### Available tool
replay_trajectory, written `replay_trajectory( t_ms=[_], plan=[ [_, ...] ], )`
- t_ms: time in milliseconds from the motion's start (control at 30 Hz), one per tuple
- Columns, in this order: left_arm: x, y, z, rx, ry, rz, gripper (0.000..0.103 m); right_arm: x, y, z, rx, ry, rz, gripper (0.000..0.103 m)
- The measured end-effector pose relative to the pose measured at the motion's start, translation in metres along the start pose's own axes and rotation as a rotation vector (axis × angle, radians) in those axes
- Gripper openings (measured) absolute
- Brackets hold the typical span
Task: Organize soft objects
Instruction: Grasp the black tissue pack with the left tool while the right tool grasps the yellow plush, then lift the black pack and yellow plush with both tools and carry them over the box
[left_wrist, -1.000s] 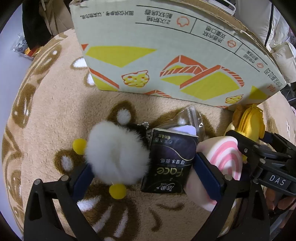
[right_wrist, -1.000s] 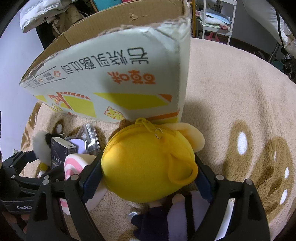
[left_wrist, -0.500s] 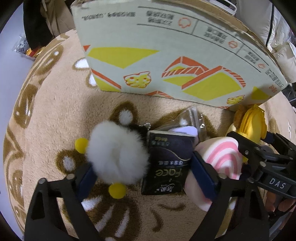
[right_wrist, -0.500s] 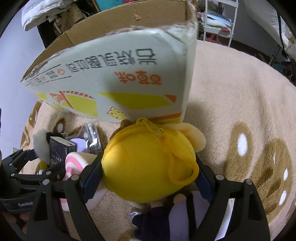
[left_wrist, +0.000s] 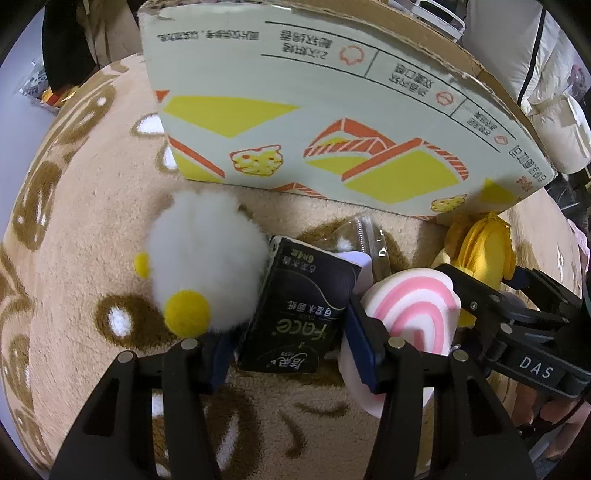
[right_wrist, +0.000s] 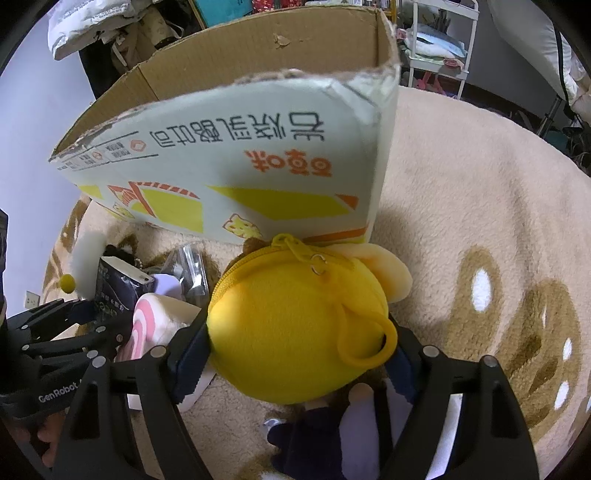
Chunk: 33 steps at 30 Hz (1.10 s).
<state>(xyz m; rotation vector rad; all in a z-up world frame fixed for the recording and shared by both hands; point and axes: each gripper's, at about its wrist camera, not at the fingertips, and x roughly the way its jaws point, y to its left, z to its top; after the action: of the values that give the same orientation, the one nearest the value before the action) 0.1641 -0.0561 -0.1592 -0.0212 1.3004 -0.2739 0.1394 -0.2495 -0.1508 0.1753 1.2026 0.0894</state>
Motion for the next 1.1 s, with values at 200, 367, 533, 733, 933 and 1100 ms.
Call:
replay_trajectory(
  t_ms=[200, 367, 533, 733, 933, 1100],
  plan=[
    [-0.011, 0.008, -0.009, 0.001, -0.022, 0.024, 0.053, -0.018, 0.002, -0.006, -0.021, -0.040, 0.004, 0.085],
    [-0.024, 0.013, -0.017, -0.002, -0.044, 0.040, 0.053, -0.036, -0.003, -0.013, -0.019, -0.090, 0.018, 0.085],
    [-0.046, 0.018, -0.033, 0.011, -0.096, 0.056, 0.053, -0.061, -0.002, -0.019, -0.017, -0.151, 0.036, 0.085],
    [-0.086, 0.016, -0.049, 0.003, -0.190, 0.024, 0.053, -0.100, 0.005, -0.027, -0.017, -0.243, 0.088, 0.085],
    [-0.139, -0.005, -0.063, 0.050, -0.382, 0.080, 0.053, -0.143, 0.021, -0.033, -0.055, -0.389, 0.115, 0.085],
    [-0.175, -0.015, -0.062, 0.041, -0.507, 0.089, 0.053, -0.170, 0.034, -0.034, -0.080, -0.499, 0.144, 0.085]
  ],
)
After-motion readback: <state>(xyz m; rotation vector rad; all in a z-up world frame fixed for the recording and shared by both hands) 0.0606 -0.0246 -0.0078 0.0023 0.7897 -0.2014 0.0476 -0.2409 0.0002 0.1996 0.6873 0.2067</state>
